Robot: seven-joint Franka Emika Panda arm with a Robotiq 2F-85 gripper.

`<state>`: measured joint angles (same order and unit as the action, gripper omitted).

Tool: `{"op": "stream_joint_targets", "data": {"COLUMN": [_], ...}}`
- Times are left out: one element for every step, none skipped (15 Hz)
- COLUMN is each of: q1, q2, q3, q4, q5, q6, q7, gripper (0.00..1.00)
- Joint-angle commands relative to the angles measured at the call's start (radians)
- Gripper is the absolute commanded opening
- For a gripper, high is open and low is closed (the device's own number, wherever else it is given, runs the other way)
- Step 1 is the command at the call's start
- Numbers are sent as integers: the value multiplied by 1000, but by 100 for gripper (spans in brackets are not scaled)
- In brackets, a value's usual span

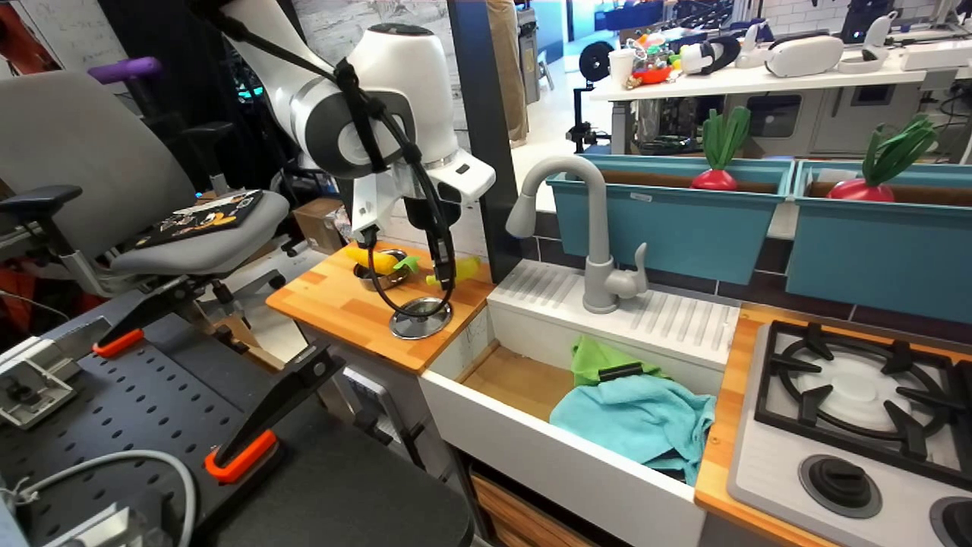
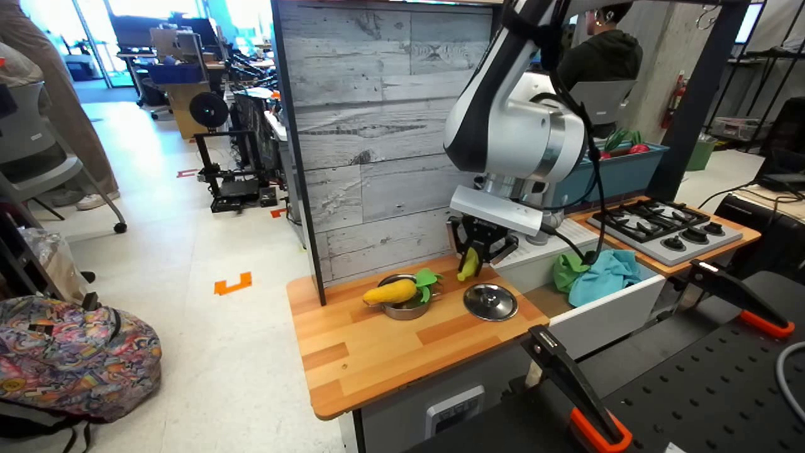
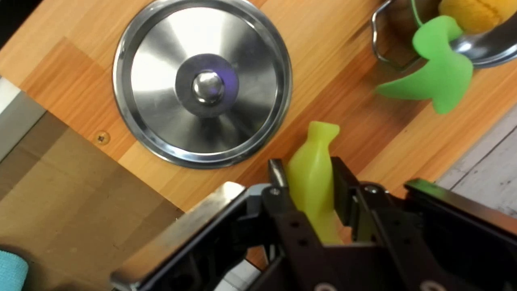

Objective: Move the banana to the right

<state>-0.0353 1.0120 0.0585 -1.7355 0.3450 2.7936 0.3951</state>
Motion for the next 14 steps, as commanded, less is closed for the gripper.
{"op": "stream_joint_targets", "data": {"q1": [31, 38, 43, 53, 61, 66, 72, 77, 81, 86, 92, 99, 111, 125], "q2": [37, 43, 47, 49, 51, 54, 56, 56, 54, 48, 37, 27, 7, -6], "q3": [-34, -43, -50, -61, -70, -76, -82, -86, -86, -87, -85, -85, -82, -87], "q4": [70, 79, 87, 93, 100, 107, 112, 117, 118, 113, 103, 92, 68, 53], "q5": [8, 7, 5, 1, -3, -4, -7, -8, -7, -6, -7, -7, -9, -16], "q6": [-58, -67, -78, -92, -109, -122, -134, -145, -150, -148, -144, -135, -125, -114], "q7": [38, 50, 58, 69, 79, 87, 91, 95, 96, 99, 98, 97, 93, 91], "gripper": [4, 4, 16, 41, 41, 47, 55, 65, 73, 81, 92, 99, 100, 100]}}
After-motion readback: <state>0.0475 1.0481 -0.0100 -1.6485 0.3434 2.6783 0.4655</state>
